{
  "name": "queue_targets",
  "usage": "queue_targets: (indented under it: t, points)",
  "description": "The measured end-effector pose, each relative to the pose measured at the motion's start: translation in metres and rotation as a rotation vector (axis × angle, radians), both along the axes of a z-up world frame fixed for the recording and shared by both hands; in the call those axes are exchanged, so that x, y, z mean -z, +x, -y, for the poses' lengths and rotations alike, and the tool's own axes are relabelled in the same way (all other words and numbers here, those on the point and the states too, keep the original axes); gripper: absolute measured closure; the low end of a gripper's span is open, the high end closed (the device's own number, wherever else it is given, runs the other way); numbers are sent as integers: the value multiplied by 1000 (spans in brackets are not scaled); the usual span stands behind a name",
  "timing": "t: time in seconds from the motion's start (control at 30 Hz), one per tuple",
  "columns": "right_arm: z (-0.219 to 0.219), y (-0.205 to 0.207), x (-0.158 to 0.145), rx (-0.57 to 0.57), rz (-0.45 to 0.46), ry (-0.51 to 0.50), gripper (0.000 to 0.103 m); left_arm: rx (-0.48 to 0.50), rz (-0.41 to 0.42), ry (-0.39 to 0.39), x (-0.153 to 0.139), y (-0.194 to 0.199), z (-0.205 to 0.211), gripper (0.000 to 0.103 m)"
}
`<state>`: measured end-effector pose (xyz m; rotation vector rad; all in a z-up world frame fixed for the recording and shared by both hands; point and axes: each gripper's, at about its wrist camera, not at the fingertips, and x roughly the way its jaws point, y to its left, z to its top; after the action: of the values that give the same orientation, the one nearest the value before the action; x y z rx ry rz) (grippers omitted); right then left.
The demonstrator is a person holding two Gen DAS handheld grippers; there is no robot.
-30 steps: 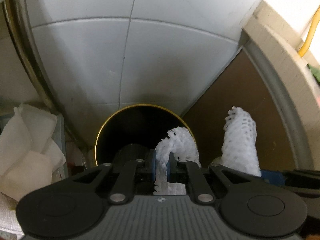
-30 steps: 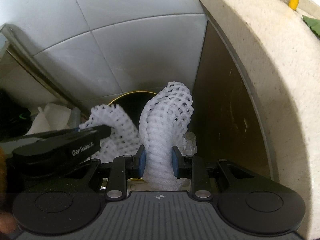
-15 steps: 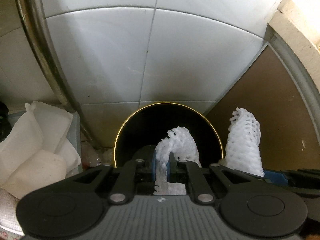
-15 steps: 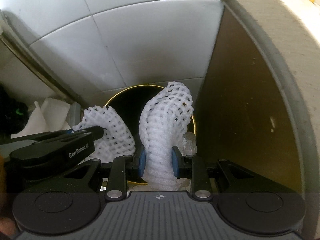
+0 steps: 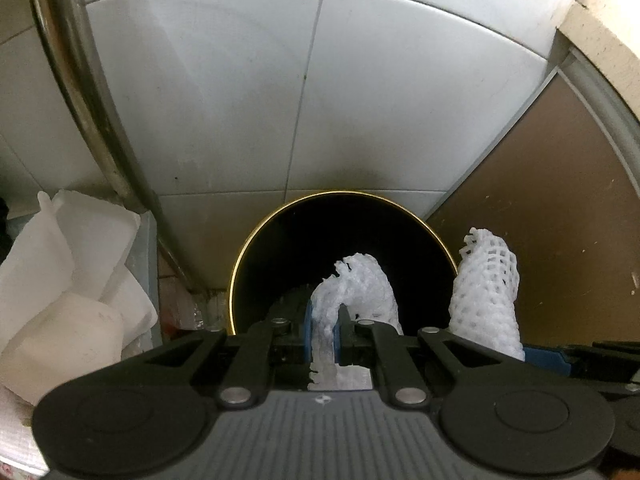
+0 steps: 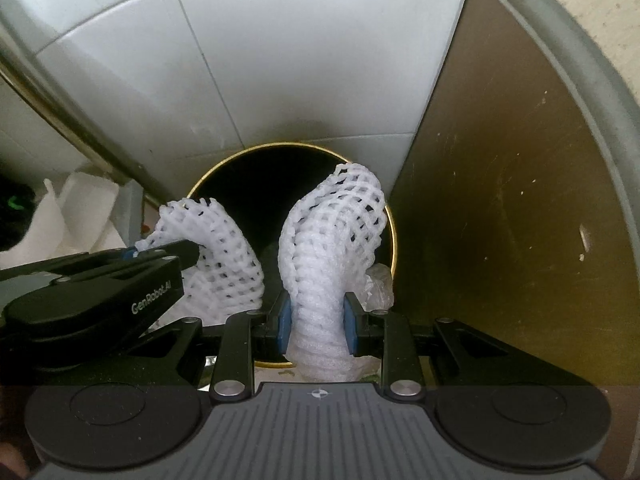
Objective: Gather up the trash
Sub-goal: 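Carry both foam nets down over the black trash bin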
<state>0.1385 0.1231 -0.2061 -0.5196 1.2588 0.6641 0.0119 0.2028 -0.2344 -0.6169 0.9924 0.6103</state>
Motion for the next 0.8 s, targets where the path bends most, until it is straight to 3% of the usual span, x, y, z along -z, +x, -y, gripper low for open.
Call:
queue_targets:
  t: [0.8]
  points:
    - [-16,10,38,38,-11,-64,70,-13,-49,-11,14,10,4,96]
